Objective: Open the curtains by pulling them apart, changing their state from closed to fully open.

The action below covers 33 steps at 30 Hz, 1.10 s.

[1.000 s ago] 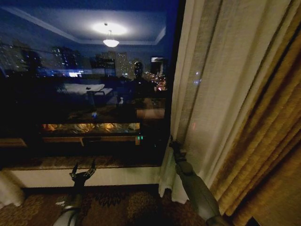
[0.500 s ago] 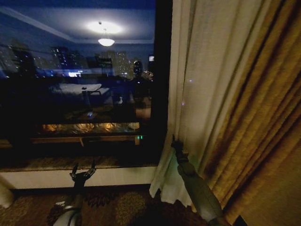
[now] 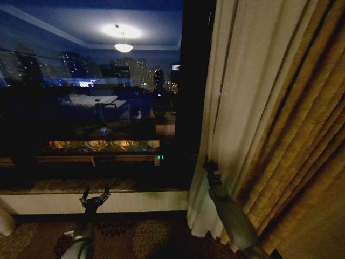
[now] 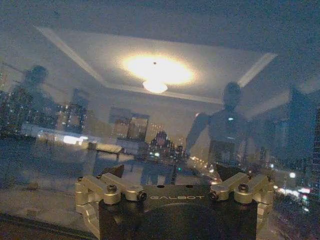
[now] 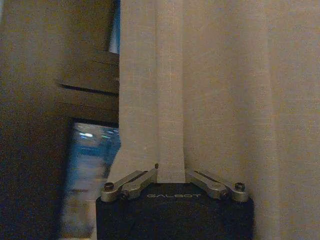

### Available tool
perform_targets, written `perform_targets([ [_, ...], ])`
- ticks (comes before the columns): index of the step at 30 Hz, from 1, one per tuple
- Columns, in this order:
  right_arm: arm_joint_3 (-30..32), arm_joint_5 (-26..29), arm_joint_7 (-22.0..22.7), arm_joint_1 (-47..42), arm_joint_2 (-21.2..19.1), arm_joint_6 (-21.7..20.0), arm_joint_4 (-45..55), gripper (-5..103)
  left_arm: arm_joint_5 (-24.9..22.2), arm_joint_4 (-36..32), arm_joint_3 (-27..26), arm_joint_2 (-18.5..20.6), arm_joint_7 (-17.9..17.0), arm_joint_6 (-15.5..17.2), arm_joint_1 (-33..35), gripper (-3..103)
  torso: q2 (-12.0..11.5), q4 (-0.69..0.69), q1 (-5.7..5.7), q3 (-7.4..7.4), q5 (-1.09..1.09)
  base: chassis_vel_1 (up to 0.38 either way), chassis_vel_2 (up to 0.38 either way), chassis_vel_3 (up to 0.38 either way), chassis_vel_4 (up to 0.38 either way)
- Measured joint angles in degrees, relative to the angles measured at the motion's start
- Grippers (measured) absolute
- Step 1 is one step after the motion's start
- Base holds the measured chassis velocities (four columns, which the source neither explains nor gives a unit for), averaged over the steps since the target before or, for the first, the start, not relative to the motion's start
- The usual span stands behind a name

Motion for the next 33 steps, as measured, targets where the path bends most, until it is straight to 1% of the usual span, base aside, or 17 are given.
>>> perform_targets([
  [4, 1.66, 1.0, 2.56, -1.15, -2.22, -1.04, 0.55, 0, 0.0, 0.0, 0.01, 0.0, 0.02, 0.0, 0.0, 100, 0.01, 0.0, -0.01, 0.0, -0.01, 0.0, 0.0, 0.0, 0.0],
  [5, 1.66, 1.0, 2.56, -1.15, -2.22, -1.04, 0.55, 0, 0.0, 0.0, 0.01, 0.0, 0.02, 0.0, 0.0, 100, 0.01, 0.0, -0.01, 0.0, -0.01, 0.0, 0.0, 0.0, 0.0],
  [9, 3.67, 0.96, 5.65, -2.83, -3.73, -2.49, 1.03, 0, 0.0, 0.0, 0.0, 0.0, 0.01, 0.0, 0.0, 100, 0.0, 0.0, 0.0, 0.0, -0.03, 0.0, 0.0, 0.0, 0.0],
  [10, 3.67, 0.96, 5.65, -2.83, -3.73, -2.49, 1.03, 0, 0.0, 0.0, 0.0, 0.0, 0.01, 0.0, 0.0, 100, 0.0, 0.0, 0.0, 0.0, -0.03, 0.0, 0.0, 0.0, 0.0],
  [13, 4.7, 0.38, 7.7, -4.2, -4.15, -3.39, 1.67, 0, 0.0, 0.0, 0.01, 0.0, 0.02, 0.0, 0.0, 100, 0.01, 0.0, 0.0, 0.0, -0.01, 0.0, 0.0, 0.0, 0.0],
  [20, 4.31, -0.23, 8.94, -6.12, -4.01, -4.04, 4.09, 0, 0.0, 0.0, 0.01, 0.0, 0.01, 0.0, 0.0, 100, 0.0, 0.0, -0.01, 0.0, -0.03, 0.0, 0.0, 0.0, 0.0],
  [21, 3.79, -0.06, 8.91, -6.78, -3.83, -3.77, 5.2, -3, 0.0, 0.0, 0.01, 0.0, 0.02, 0.0, 0.0, 100, 0.0, 0.0, 0.0, 0.0, -0.02, 0.0, 0.0, 0.0, 0.0],
  [22, 3.35, 0.35, 8.5, -7.3, -3.71, -3.52, 6.04, 2, 0.0, 0.0, 0.01, 0.0, 0.02, 0.0, 0.0, 100, 0.0, 0.01, 0.0, 0.01, -0.01, 0.0, 0.0, 0.0, 0.0],
  [23, 3.35, 0.35, 8.5, -7.3, -3.71, -3.52, 6.04, 2, 0.0, 0.0, 0.01, 0.0, 0.02, 0.0, 0.0, 100, 0.0, 0.01, 0.0, 0.01, -0.01, 0.0, 0.0, 0.0, 0.0],
  [24, 2.88, 0.66, 7.33, -8.12, -3.55, -3.2, 7.23, 2, 0.0, 0.01, 0.01, 0.0, 0.01, 0.0, 0.0, 100, -0.01, -0.01, 0.0, 0.02, 0.04, 0.0, 0.0, 0.0, 0.0],
  [27, 1.58, 1.46, 0.57, -11.08, -3.38, -2.02, 11.41, 18, 0.0, 0.0, 0.01, 0.0, 0.02, 0.0, 0.0, 100, 0.0, -0.01, 0.0, 0.01, -0.02, 0.0, 0.0, 0.0, 0.0],
  [28, 1.58, 1.46, 0.57, -11.08, -3.38, -2.02, 11.41, 18, 0.0, 0.0, 0.01, 0.0, 0.02, 0.0, 0.0, 100, 0.0, -0.01, 0.0, 0.01, -0.02, 0.0, 0.0, 0.0, 0.0],
  [30, 0.74, 1.15, -5.29, -12.66, -2.92, 2.35, 13.13, 29, 0.0, 0.0, 0.0, 0.0, 0.01, -0.01, 0.0, 100, 0.0, 0.0, -0.01, 0.01, -0.02, 0.0, 0.0, 0.0, 0.0],
  [31, 0.29, 0.86, -6.89, -13.27, -2.77, 3.75, 13.88, 34, 0.0, 0.0, 0.01, 0.0, 0.02, 0.0, 0.0, 100, 0.0, 0.0, 0.0, 0.01, -0.03, 0.0, 0.0, 0.0, 0.0],
  [32, 0.29, 0.86, -6.89, -13.27, -2.77, 3.75, 13.88, 34, 0.0, 0.0, 0.01, 0.0, 0.02, 0.0, 0.0, 100, 0.0, 0.0, 0.0, 0.01, -0.03, 0.0, 0.0, 0.0, 0.0],
  [33, -0.38, 0.96, -8.35, -14.28, -2.68, 4.49, 15.57, 40, 0.0, 0.0, 0.0, 0.0, 0.01, -0.01, 0.0, 100, 0.0, 0.0, 0.0, 0.01, -0.01, 0.0, 0.0, 0.0, 0.0],
])
